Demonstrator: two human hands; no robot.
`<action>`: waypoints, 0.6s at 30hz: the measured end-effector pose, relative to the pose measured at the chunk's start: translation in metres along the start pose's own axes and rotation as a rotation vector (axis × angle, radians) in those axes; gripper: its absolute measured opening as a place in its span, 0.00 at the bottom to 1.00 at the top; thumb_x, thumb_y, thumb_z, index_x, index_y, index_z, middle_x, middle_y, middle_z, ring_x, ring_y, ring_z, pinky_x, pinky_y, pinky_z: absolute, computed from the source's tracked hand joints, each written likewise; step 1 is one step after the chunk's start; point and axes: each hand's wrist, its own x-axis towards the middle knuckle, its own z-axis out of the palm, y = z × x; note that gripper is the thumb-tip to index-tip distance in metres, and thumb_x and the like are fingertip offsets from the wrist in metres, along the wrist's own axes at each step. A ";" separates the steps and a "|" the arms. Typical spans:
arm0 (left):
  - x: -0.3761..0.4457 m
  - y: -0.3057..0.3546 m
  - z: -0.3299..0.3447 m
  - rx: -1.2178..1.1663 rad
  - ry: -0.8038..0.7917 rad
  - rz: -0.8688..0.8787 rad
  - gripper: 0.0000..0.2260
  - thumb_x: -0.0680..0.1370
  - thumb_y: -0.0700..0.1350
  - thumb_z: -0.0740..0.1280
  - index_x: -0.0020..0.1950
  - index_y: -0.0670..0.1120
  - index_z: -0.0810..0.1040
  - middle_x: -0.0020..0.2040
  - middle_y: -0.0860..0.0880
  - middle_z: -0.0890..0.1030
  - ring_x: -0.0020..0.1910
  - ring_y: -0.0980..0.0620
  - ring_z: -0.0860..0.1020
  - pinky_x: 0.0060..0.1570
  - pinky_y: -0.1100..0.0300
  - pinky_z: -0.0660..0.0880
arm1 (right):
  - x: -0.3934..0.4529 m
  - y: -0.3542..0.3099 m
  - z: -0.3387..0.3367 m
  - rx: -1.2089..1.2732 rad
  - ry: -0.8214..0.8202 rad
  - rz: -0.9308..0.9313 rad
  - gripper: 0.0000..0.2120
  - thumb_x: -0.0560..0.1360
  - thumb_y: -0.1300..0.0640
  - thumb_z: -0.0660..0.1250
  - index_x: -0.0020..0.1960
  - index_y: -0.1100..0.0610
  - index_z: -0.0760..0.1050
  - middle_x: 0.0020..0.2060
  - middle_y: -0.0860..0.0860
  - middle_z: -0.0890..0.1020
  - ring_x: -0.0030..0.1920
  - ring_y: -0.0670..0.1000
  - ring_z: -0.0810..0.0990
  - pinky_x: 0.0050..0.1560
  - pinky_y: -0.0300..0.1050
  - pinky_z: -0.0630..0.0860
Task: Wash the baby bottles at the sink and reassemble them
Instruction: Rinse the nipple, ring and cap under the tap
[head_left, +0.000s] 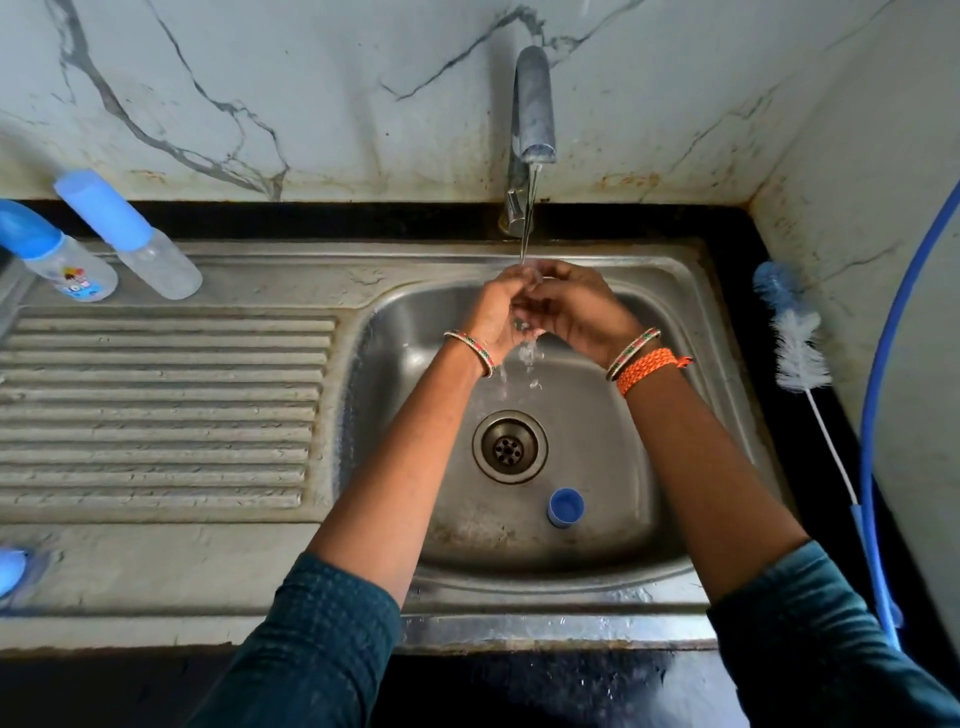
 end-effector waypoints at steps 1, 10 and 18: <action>0.002 0.003 0.000 -0.015 0.007 -0.002 0.11 0.80 0.42 0.55 0.42 0.47 0.75 0.34 0.51 0.73 0.31 0.54 0.67 0.35 0.61 0.66 | -0.002 -0.001 -0.003 0.141 -0.057 0.040 0.10 0.76 0.69 0.59 0.55 0.64 0.74 0.45 0.57 0.80 0.42 0.52 0.80 0.48 0.43 0.79; 0.007 -0.003 -0.006 -0.050 0.083 -0.099 0.20 0.83 0.54 0.48 0.43 0.44 0.72 0.34 0.49 0.79 0.30 0.55 0.77 0.26 0.64 0.76 | 0.009 0.014 0.008 -0.908 0.288 -0.480 0.04 0.72 0.61 0.71 0.45 0.62 0.80 0.47 0.58 0.80 0.49 0.56 0.78 0.52 0.49 0.76; 0.017 -0.013 -0.032 -0.014 0.054 -0.172 0.19 0.81 0.57 0.54 0.36 0.48 0.69 0.29 0.50 0.72 0.24 0.56 0.67 0.23 0.64 0.62 | 0.004 0.007 0.006 -1.743 0.015 -0.804 0.18 0.69 0.41 0.62 0.56 0.46 0.77 0.77 0.58 0.50 0.76 0.65 0.46 0.69 0.66 0.52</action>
